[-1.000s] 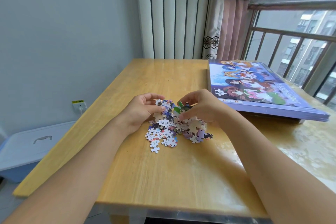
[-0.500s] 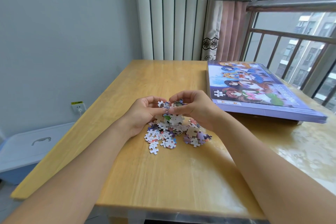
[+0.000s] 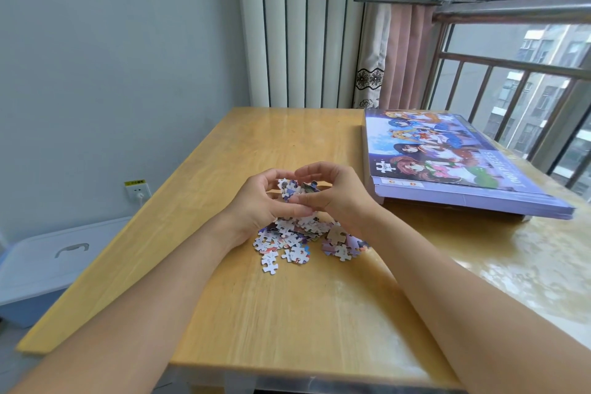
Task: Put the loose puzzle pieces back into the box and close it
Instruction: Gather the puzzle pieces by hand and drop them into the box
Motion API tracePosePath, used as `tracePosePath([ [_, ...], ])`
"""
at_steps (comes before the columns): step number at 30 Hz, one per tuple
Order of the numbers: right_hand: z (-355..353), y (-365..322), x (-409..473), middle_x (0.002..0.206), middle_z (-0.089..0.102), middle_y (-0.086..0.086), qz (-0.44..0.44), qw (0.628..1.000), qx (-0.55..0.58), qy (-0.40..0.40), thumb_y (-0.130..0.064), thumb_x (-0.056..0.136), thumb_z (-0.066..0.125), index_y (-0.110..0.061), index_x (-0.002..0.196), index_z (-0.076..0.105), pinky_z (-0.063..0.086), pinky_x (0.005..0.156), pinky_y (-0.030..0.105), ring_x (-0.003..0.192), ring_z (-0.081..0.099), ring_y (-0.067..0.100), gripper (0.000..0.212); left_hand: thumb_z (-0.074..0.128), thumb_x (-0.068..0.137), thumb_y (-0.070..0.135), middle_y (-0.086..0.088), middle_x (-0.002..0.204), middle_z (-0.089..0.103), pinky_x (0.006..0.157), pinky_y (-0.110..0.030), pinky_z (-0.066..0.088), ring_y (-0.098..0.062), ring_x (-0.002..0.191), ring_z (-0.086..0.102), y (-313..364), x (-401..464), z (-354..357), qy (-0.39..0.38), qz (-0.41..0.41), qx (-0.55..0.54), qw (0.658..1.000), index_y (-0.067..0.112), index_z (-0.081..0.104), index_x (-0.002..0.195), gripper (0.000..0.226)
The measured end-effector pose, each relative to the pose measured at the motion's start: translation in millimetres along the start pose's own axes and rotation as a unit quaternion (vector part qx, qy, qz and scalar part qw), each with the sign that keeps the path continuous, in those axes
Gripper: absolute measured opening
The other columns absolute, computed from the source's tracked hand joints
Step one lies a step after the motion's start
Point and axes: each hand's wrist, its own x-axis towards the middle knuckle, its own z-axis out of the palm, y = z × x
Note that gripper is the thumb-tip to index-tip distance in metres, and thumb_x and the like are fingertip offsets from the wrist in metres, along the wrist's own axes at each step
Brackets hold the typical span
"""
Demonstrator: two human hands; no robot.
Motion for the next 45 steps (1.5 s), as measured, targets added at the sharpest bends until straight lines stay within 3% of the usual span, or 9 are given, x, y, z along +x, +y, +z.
tracePosePath([
  [6, -5, 0, 2, 0.118, 0.068, 0.002, 0.046, 0.998, 0.008, -0.037, -0.015, 0.064, 0.093, -0.021, 0.108, 0.073, 0.058, 0.081, 0.048, 0.1, 0.072, 0.033, 0.048, 0.085, 0.071, -0.005, -0.013, 0.102, 0.076, 0.085, -0.036, 0.06, -0.027, 0.092, 0.075, -1, -1, 4, 0.006, 0.011, -0.012, 1.0, 0.021, 0.065, 0.109, 0.05],
  [14, -15, -11, -2, 0.118, 0.065, 0.006, 0.023, 0.997, -0.031, -0.066, 0.009, 0.072, 0.083, -0.015, 0.124, 0.065, 0.061, 0.084, 0.041, 0.091, 0.068, 0.018, 0.06, 0.083, 0.076, 0.0, -0.019, 0.106, 0.074, 0.089, -0.045, 0.059, -0.037, 0.099, 0.072, 0, 0, 3, 0.0, 0.002, -0.026, 1.0, 0.018, 0.067, 0.113, 0.045],
  [17, -15, -13, -4, 0.121, 0.061, -0.001, 0.012, 0.994, -0.095, -0.058, -0.006, 0.073, 0.087, -0.022, 0.125, 0.065, 0.059, 0.072, 0.029, 0.095, 0.064, 0.013, 0.059, 0.081, 0.078, -0.002, -0.018, 0.102, 0.075, 0.086, -0.037, 0.059, -0.034, 0.097, 0.073, 1, 0, 1, -0.013, 0.006, -0.032, 0.999, 0.015, 0.066, 0.115, 0.044],
  [20, -16, -12, -5, 0.123, 0.059, -0.005, 0.031, 0.988, -0.122, -0.091, -0.02, 0.074, 0.089, -0.027, 0.129, 0.062, 0.059, 0.088, 0.037, 0.103, 0.065, 0.014, 0.061, 0.081, 0.077, -0.001, -0.015, 0.096, 0.075, 0.079, -0.028, 0.058, -0.023, 0.088, 0.072, 3, -2, 0, -0.023, 0.016, -0.033, 0.999, 0.015, 0.066, 0.117, 0.046],
  [25, -13, -12, -7, 0.118, 0.062, 0.014, 0.061, 0.99, 0.02, -0.129, 0.001, 0.08, 0.08, -0.007, 0.131, 0.059, 0.06, 0.08, 0.03, 0.086, 0.071, 0.02, 0.055, 0.074, 0.085, -0.003, -0.011, 0.097, 0.073, 0.087, -0.038, 0.057, -0.022, 0.09, 0.069, 1, 2, 5, -0.018, 0.025, -0.073, 0.997, 0.015, 0.067, 0.115, 0.035],
  [34, -2, -10, -4, 0.116, 0.064, 0.018, 0.077, 0.991, 0.07, -0.079, 0.004, 0.08, 0.079, -0.01, 0.141, 0.051, 0.061, 0.086, 0.039, 0.097, 0.071, 0.029, 0.069, 0.04, 0.094, -0.015, -0.02, 0.108, 0.066, 0.087, -0.044, 0.055, -0.031, 0.094, 0.067, 19, 8, 30, 0.043, -0.057, -0.23, 0.971, 0.008, 0.059, 0.125, 0.043],
  [39, 0, -10, -6, 0.109, 0.067, 0.019, 0.059, 0.995, 0.081, -0.009, 0.005, 0.078, 0.081, -0.007, 0.13, 0.061, 0.062, 0.081, 0.04, 0.091, 0.073, 0.03, 0.057, 0.042, 0.102, 0.003, -0.011, 0.105, 0.063, 0.07, -0.035, 0.055, -0.026, 0.09, 0.066, 37, 9, 54, 0.133, -0.057, -0.265, 0.953, 0.006, 0.059, 0.125, 0.029],
  [42, 0, -8, -7, 0.088, 0.072, 0.017, 0.06, 0.993, 0.094, 0.028, 0.006, 0.077, 0.08, 0.007, 0.107, 0.068, 0.063, 0.079, 0.037, 0.077, 0.072, 0.025, 0.032, 0.042, 0.106, 0.017, -0.005, 0.112, 0.059, 0.079, -0.033, 0.052, -0.023, 0.103, 0.063, 41, 14, 61, 0.162, -0.041, -0.288, 0.943, 0.011, 0.057, 0.124, 0.025],
  [45, -5, -14, -12, 0.086, 0.072, 0.02, 0.093, 0.981, 0.162, 0.051, 0.01, 0.073, 0.082, 0.013, 0.114, 0.062, 0.063, 0.075, 0.036, 0.07, 0.072, 0.024, 0.046, 0.045, 0.105, 0.026, -0.007, 0.117, 0.062, 0.107, -0.045, 0.045, -0.03, 0.128, 0.054, 44, 18, 61, 0.168, -0.026, -0.298, 0.939, 0.015, 0.062, 0.113, 0.022],
])
